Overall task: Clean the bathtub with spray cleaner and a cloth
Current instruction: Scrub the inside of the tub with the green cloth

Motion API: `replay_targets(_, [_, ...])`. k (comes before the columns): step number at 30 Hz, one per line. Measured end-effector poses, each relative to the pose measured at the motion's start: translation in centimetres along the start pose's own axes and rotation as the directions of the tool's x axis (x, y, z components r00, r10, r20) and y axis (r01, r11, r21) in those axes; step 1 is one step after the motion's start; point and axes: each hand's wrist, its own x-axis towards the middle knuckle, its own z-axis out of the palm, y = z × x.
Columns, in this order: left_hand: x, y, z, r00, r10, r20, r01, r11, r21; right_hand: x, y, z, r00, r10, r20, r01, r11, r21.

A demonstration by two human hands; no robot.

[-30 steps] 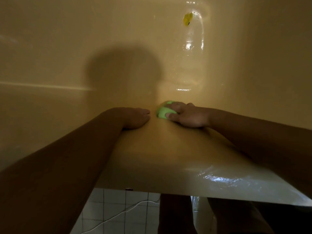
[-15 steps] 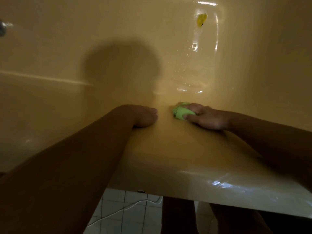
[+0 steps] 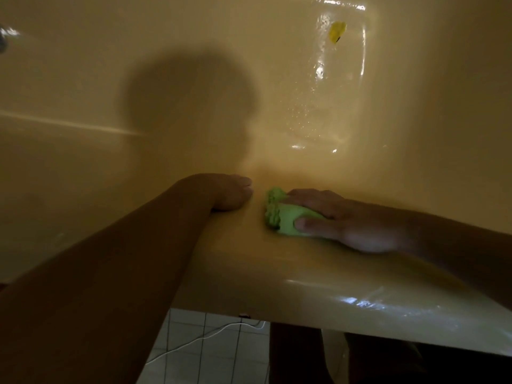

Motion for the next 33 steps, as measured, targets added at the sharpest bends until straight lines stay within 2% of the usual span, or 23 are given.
replay_targets(3, [-0.8,-0.4,0.0,0.999,-0.033,0.007,0.033,0.999,0.012,5.6,4.2,-1.8,0.984,0.135,-0.116,-0.149,0.981,-0.125])
replay_targets(6, [-2.4,0.7,-0.2,0.998,-0.063,0.019,0.062,0.997,0.052,10.5,6.5,-2.0,0.929,0.291,-0.229,-0.340,0.916,-0.215])
replay_targets(8, [-4.3,1.6,-0.4,0.999,-0.043,0.013,0.042,0.995,0.086,11.7,5.8,-1.4,0.916,0.311,-0.254,-0.365,0.908,-0.206])
replay_targets(12, [-8.5,2.2,-1.0,0.999,0.007,0.044,-0.011,0.995,0.098,7.4,0.8,0.2,0.978,0.159,-0.138,-0.182,0.967,-0.180])
replay_targets(17, [-14.0,2.1,-1.8,0.993,0.053,0.101,-0.063,0.993,0.098,0.0,-2.3,1.3,0.997,-0.072,-0.010,0.071,0.994,-0.077])
replay_targets(19, [-15.2,1.8,-1.9,0.992,0.071,0.102,-0.081,0.993,0.091,-0.5,-2.7,0.8,0.997,-0.065,0.029,0.066,0.996,-0.058])
replay_targets(21, [-15.8,1.4,-1.9,0.993,0.072,0.098,-0.080,0.994,0.080,1.5,-1.5,0.1,0.999,-0.041,0.002,0.041,0.995,-0.087])
replay_targets(27, [-14.8,1.2,-1.9,0.994,0.065,0.087,-0.071,0.995,0.069,11.2,4.3,-0.8,0.968,0.190,-0.166,-0.226,0.945,-0.236])
replay_targets(29, [-14.5,1.1,-2.0,0.995,0.054,0.085,-0.060,0.996,0.067,12.1,3.5,-0.3,0.972,0.159,-0.175,-0.199,0.950,-0.239])
replay_targets(33, [-14.4,0.9,-2.0,0.995,0.035,0.088,-0.043,0.996,0.080,6.6,-1.2,1.2,0.992,-0.079,-0.096,0.061,0.982,-0.181])
